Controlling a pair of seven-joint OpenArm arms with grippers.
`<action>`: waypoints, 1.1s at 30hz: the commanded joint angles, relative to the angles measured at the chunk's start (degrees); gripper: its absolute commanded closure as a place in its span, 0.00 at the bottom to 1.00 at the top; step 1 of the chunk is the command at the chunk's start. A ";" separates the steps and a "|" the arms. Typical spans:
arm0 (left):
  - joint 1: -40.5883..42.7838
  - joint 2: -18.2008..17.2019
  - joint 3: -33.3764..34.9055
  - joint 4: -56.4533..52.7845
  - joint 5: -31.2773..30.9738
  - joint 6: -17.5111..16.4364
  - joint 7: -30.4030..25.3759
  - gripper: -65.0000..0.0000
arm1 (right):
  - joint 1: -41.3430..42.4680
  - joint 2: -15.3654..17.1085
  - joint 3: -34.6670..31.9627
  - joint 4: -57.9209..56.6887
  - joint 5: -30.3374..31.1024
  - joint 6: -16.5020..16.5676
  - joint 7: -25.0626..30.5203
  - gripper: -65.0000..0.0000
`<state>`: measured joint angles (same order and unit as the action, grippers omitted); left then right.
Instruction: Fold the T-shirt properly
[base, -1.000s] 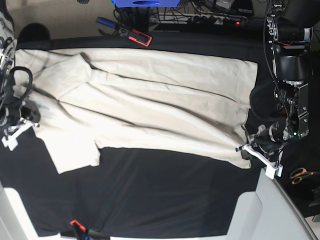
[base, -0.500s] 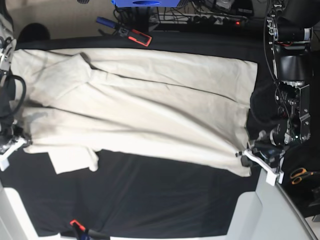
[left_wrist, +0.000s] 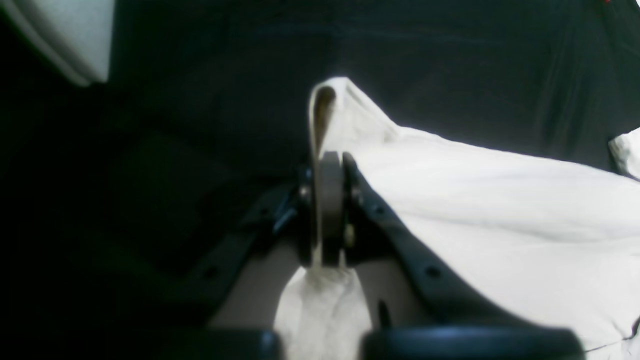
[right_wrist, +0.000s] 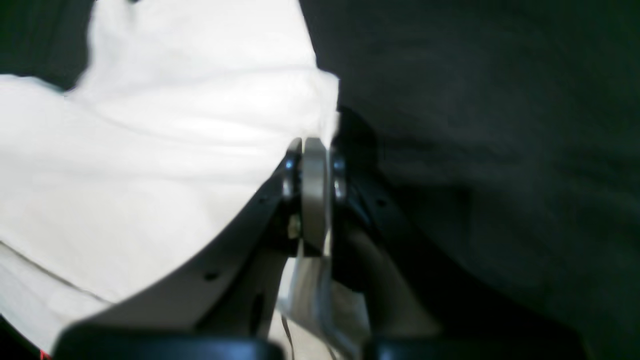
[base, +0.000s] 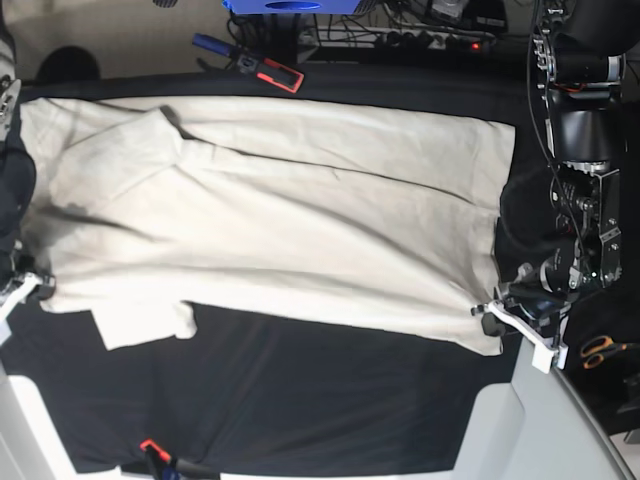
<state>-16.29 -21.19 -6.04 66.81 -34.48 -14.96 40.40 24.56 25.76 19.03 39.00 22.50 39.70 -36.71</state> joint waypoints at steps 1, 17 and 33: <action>-1.33 -1.01 -0.51 1.02 -0.47 0.06 -1.15 1.00 | 1.60 1.54 0.09 1.04 0.84 0.30 1.85 1.00; -1.07 -1.36 -0.51 1.11 -0.47 0.06 -1.15 1.00 | 1.25 2.77 0.01 0.95 -0.48 0.30 5.72 1.00; 4.29 -2.06 -0.51 6.91 -0.47 0.06 -1.15 1.00 | -4.73 2.24 0.62 0.95 -2.68 0.30 15.83 1.00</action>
<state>-11.07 -22.22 -6.07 72.66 -34.52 -15.00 40.36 18.98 26.52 19.18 39.03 19.27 39.97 -21.93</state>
